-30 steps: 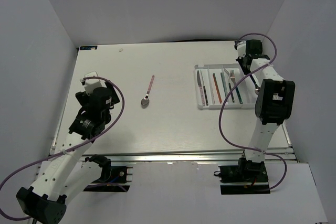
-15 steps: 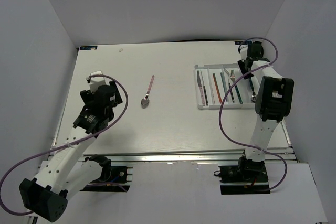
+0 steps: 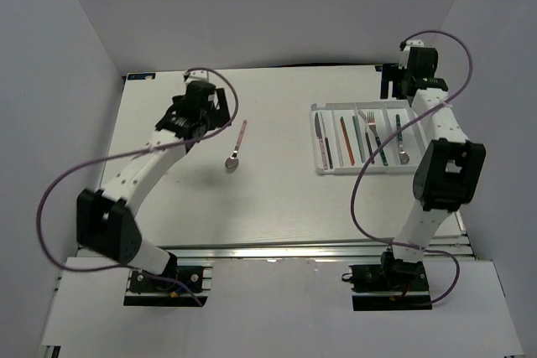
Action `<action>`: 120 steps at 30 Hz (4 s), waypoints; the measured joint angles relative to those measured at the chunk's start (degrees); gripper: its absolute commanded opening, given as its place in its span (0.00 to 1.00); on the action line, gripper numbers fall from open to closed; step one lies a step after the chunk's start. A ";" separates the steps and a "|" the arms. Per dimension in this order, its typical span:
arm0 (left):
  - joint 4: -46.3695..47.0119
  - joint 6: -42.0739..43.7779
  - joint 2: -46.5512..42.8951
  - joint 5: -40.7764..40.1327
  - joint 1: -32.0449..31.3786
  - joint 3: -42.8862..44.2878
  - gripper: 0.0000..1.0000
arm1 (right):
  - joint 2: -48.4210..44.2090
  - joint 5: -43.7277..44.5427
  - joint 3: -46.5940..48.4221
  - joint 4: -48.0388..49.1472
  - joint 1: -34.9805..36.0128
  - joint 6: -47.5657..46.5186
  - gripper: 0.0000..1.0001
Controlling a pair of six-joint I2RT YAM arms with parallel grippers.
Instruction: Sort the eating utensils into containers
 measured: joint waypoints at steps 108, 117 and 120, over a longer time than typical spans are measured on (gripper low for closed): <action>28.44 11.02 17.81 -4.42 -33.88 -0.26 0.00 | -39.85 4.92 -49.20 27.28 35.15 58.71 0.57; 28.48 10.27 17.81 -3.37 -33.90 -0.26 0.00 | -42.12 5.35 -50.42 31.19 35.15 61.51 0.56; 28.61 10.08 17.79 -2.29 -33.90 -0.26 0.00 | -40.13 5.16 -49.46 31.56 35.15 61.79 0.56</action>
